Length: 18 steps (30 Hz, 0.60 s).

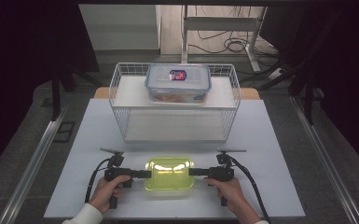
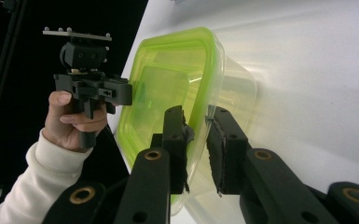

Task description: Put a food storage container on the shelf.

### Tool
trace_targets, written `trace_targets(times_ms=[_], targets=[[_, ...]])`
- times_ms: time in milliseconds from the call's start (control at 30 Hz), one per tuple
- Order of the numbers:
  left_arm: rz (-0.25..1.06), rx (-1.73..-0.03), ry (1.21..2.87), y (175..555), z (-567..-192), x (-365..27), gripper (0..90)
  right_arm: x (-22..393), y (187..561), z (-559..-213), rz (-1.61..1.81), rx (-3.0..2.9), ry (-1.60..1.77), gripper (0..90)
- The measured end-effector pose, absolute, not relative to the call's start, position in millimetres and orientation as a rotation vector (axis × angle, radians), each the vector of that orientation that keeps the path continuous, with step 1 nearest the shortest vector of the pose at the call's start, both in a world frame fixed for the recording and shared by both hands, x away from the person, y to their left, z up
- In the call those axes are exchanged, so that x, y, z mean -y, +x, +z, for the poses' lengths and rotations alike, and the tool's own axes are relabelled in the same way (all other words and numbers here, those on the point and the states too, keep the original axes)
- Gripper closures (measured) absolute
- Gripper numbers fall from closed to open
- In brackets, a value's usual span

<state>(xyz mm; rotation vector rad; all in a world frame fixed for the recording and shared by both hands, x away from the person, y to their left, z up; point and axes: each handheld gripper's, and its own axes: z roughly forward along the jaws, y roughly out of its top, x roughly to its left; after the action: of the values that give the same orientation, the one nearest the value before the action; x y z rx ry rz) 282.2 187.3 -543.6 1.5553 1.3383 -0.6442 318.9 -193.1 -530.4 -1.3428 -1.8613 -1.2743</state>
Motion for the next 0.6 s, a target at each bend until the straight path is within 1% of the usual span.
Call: trace_targets(times_ms=[233,600], targets=[[-0.626,-1.309,1.569,279,-538,-187,77.6,197,317,-526,-1.294,1.849,-1.323,81.2],[-0.6,-1.26,1.576,276,-525,-187,77.8,201,316,-515,-1.34,1.85,-1.282,82.1]])
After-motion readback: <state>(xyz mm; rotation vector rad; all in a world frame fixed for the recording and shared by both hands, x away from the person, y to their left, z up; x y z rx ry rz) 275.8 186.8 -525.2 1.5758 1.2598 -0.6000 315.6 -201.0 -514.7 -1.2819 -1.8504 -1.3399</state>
